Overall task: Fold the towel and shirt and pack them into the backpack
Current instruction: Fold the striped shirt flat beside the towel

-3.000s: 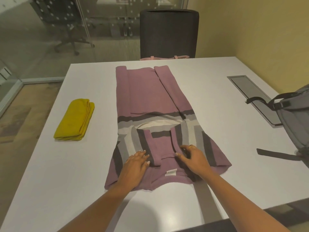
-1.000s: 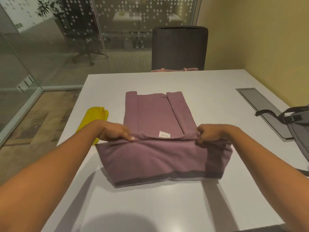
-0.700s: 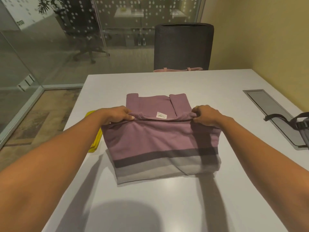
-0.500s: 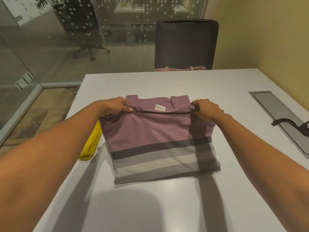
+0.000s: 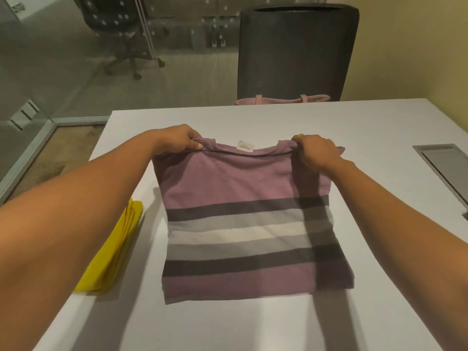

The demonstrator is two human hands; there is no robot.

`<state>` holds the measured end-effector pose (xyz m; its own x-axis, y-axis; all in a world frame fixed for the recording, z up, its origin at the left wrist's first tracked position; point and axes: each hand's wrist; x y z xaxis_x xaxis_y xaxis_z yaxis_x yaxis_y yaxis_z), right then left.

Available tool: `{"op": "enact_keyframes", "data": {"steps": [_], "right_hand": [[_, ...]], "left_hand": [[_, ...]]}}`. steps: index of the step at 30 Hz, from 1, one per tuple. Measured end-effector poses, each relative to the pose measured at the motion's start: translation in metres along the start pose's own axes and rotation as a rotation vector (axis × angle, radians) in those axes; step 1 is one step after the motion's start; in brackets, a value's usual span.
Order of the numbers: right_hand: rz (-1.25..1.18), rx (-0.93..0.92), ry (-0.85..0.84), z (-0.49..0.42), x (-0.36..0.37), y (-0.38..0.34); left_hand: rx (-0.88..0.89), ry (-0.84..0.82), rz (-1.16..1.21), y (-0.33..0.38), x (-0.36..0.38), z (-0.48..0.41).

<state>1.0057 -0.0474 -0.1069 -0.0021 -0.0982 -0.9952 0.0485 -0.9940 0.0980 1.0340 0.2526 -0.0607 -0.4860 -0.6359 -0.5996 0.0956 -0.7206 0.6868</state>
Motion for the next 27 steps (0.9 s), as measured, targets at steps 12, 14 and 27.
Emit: {"op": "enact_keyframes", "data": {"steps": [12,14,27], "right_hand": [[-0.166,0.181,0.239,0.023,0.087,-0.047],[-0.195,0.139,0.170,0.033,0.103,-0.051],[-0.126,0.341,-0.099,0.055,0.125,-0.018]], "left_hand": [[0.193,0.734,-0.031,-0.067,0.110,-0.027],[0.160,0.664,-0.056,-0.080,0.137,-0.015],[-0.092,0.532,-0.128,-0.129,0.151,0.003]]}}
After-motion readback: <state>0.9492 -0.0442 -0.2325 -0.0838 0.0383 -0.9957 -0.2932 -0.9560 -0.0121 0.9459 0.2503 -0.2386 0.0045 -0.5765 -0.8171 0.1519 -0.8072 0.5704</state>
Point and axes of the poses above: each hand's wrist, its own z-axis away from the middle knuckle, its own x-axis out of the palm, y = z × x, and after that the axes turned 14 degrees about z, right-handed
